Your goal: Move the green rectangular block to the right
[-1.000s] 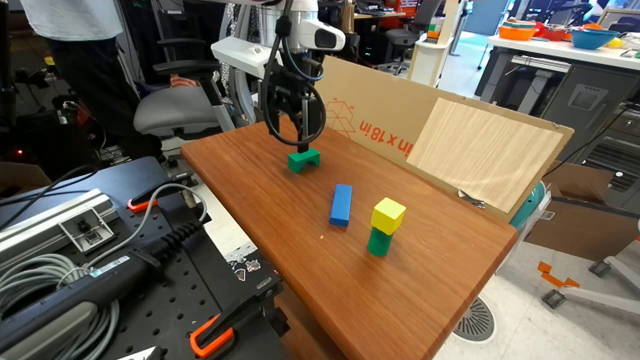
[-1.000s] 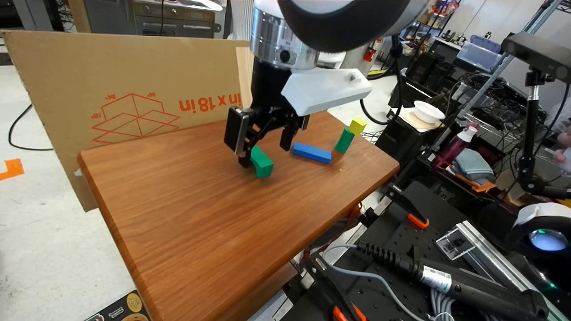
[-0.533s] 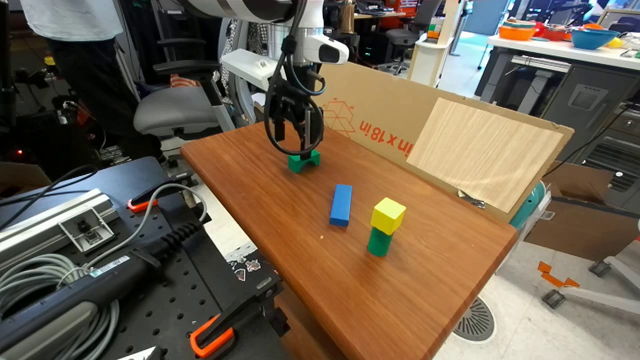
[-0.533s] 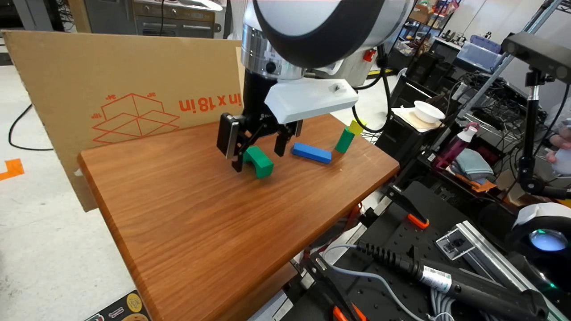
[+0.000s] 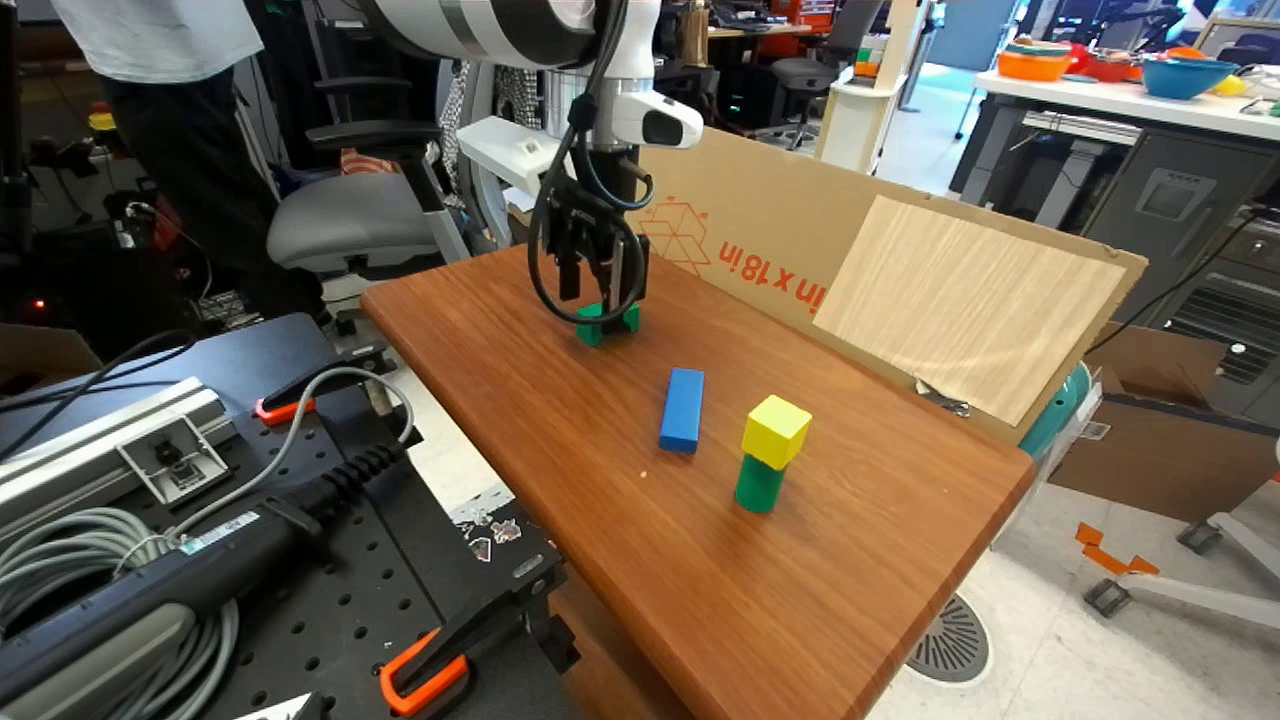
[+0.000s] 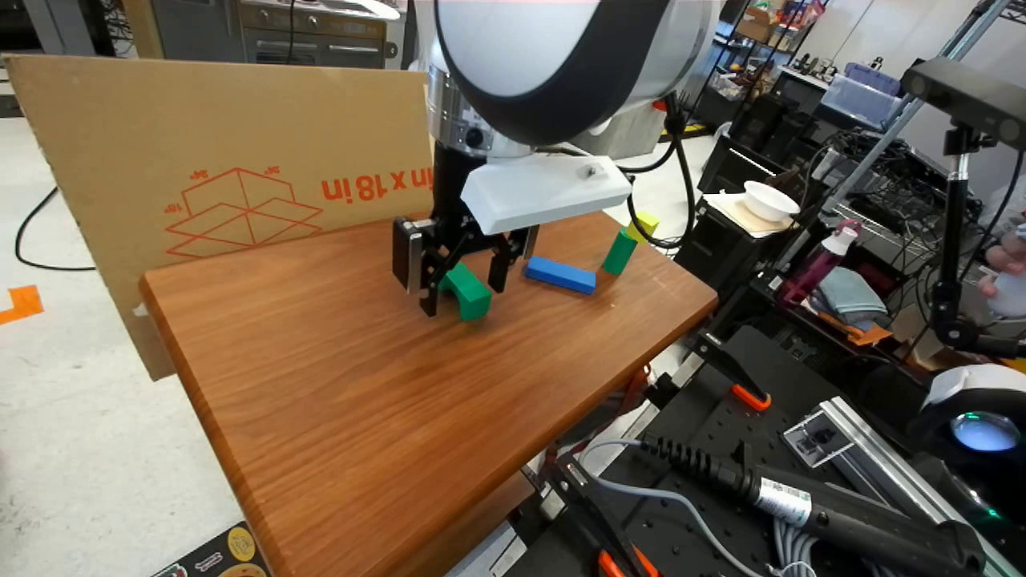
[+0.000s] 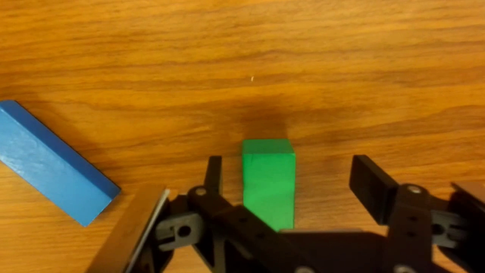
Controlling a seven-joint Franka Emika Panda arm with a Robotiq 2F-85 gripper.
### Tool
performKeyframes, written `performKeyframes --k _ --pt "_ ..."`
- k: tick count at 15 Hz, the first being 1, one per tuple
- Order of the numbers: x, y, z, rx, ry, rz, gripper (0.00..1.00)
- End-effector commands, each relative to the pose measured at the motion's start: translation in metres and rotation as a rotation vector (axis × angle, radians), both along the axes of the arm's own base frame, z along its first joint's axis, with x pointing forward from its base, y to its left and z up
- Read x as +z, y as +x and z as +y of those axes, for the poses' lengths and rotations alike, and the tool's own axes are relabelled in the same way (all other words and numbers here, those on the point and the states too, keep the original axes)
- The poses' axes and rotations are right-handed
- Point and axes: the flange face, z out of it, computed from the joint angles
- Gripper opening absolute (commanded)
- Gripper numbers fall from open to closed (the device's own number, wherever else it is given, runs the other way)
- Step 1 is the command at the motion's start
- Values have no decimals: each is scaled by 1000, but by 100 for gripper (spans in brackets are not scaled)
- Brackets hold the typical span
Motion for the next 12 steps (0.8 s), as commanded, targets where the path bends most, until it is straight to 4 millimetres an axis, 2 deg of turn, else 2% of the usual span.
performKeyframes --k 1,7,12 --pt "-3 7 2 -10 -21 11 55" --pt "11 3 2 12 -6 5 11" --pt "34 -2 -5 60 25 -2 9"
